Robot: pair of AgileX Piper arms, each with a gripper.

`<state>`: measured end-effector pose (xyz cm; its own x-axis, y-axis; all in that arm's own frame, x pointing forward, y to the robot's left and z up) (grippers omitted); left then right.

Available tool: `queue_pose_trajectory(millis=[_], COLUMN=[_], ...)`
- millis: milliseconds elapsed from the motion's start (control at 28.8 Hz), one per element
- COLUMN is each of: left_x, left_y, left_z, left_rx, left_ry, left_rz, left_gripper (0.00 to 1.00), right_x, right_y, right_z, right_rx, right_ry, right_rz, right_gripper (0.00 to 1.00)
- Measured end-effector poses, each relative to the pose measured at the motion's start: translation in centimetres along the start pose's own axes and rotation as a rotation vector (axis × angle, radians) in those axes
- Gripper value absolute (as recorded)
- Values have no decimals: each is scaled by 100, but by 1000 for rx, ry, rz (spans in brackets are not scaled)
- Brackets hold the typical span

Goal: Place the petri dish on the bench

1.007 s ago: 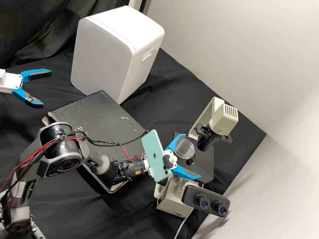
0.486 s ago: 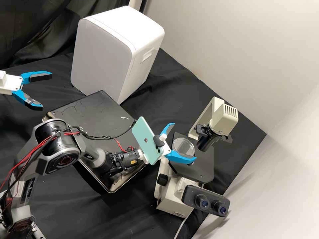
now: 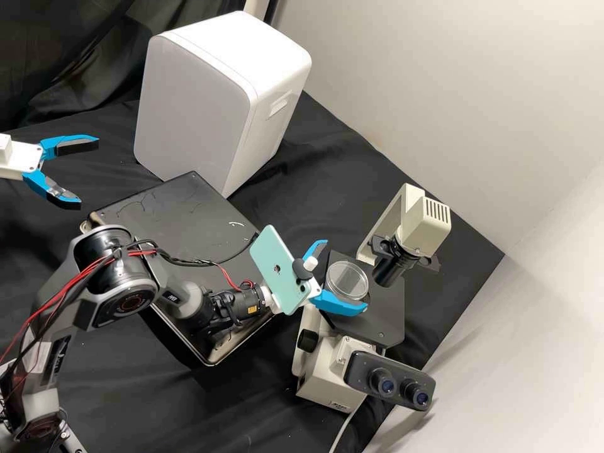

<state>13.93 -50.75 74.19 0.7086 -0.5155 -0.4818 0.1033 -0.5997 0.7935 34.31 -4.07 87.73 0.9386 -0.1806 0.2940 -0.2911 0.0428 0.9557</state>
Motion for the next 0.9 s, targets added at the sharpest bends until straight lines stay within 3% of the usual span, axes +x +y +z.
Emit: queue_pose_trajectory(millis=[69,903], left_x=[0,-6], left_y=[0,4], left_z=[0,-30], left_rx=[0,3], left_ry=[0,16], left_rz=[0,2], left_gripper=[100,100], right_x=[18,126], right_y=[-27,-38], right_z=[22,20], right_rx=[0,5], right_ry=[-15,-24], right_rz=[-17,-22], right_gripper=[100,100])
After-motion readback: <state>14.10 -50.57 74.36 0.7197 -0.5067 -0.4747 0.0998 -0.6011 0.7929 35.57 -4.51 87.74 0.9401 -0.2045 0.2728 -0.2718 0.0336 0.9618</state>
